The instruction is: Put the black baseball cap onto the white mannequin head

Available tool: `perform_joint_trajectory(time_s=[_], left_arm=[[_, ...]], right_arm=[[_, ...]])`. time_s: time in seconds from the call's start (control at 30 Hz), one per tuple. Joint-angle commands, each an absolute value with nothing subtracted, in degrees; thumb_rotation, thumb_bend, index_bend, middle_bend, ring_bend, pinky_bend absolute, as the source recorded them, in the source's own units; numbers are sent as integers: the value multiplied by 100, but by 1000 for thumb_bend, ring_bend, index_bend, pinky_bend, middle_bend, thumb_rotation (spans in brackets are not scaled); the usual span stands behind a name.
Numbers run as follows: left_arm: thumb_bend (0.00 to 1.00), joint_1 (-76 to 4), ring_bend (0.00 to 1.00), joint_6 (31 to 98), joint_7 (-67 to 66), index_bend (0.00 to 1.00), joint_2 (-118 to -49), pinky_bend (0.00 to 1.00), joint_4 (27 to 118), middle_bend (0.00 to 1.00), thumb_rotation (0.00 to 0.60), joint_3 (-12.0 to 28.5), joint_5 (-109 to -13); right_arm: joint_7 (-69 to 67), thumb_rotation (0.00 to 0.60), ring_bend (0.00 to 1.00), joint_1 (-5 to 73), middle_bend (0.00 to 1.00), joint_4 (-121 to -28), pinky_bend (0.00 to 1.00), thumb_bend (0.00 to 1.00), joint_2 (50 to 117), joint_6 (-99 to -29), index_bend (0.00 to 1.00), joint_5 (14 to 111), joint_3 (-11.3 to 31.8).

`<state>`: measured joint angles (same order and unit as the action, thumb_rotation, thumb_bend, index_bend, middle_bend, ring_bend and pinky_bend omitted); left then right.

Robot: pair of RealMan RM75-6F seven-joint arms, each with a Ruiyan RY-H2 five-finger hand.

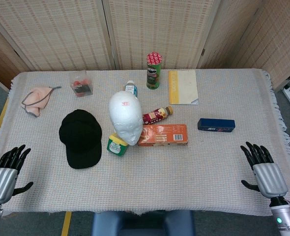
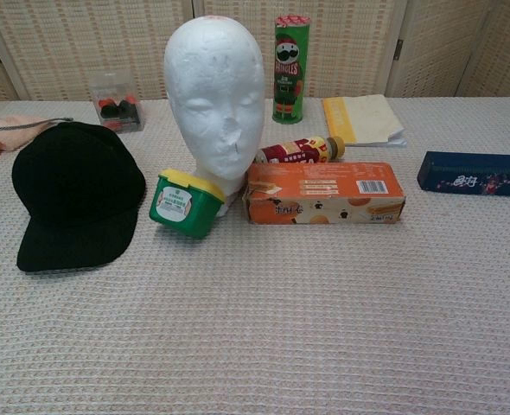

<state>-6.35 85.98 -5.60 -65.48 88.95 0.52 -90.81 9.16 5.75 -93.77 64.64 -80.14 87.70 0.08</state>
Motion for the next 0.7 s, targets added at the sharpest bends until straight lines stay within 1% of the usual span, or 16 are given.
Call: perform_joint_trajectory(time_s=[0.03,0.13,0.2,0.23,0.27,0.33,0.37,0.43,0.5,0.53,0.57,0.6,0.7], left_arm=[[133,-654,0,8557,-557,42,-6560,148,8896,60,600,55,-9064],[133,-693,2,8579,-365,51,-6637,154,8885,71,600,28,-9207],[133,-687,60,8911,37,113,-6919,222,8713,160,600,67,-9480],[133,-678,140,9097,260,176,-7116,310,8539,262,600,75,-9628],[134,-665,249,9354,553,250,-7409,422,8250,391,600,79,-9820],[133,-651,466,9797,959,391,-7985,629,7594,617,600,99,-10103],[133,-655,547,9847,1005,441,-8063,705,7497,692,600,97,-10143],[134,-659,644,9946,1082,495,-8203,792,7302,772,600,103,-10203],[139,-684,811,10104,1205,583,-8472,924,6934,905,600,114,-10309],[144,-730,914,10127,1277,630,-8671,987,6662,973,600,74,-10404],[151,-822,965,10146,1365,650,-9039,1000,6273,999,600,64,-10503],[155,-846,984,10163,1451,652,-9254,1000,6010,1000,600,64,-10502],[159,-863,1000,10182,1621,647,-9714,1000,5433,1000,600,-15,-10499]], right_arm=[[915,600,0,578,0,-9373,0,53,6463,-8003,0,8761,8],[896,600,0,567,0,-9378,0,54,6442,-8027,0,8743,21],[867,600,0,553,0,-9397,0,54,6415,-8057,0,8740,28],[857,600,0,547,0,-9406,0,54,6406,-8074,0,8742,33],[858,600,0,541,0,-9409,0,54,6404,-8094,0,8758,32],[884,600,0,537,0,-9407,0,54,6410,-8091,0,8771,18],[890,600,0,538,0,-9407,0,54,6411,-8088,0,8770,17],[900,600,0,539,0,-9407,0,53,6414,-8082,0,8766,16],[932,600,0,543,0,-9405,0,54,6427,-8062,0,8747,17],[960,600,0,547,0,-9404,0,54,6439,-8050,0,8730,22],[997,600,0,547,0,-9390,0,54,6464,-8080,0,8731,42],[1022,600,0,540,0,-9375,0,54,6484,-8103,0,8730,49],[1047,600,0,536,0,-9352,0,55,6504,-8089,0,8706,48]])
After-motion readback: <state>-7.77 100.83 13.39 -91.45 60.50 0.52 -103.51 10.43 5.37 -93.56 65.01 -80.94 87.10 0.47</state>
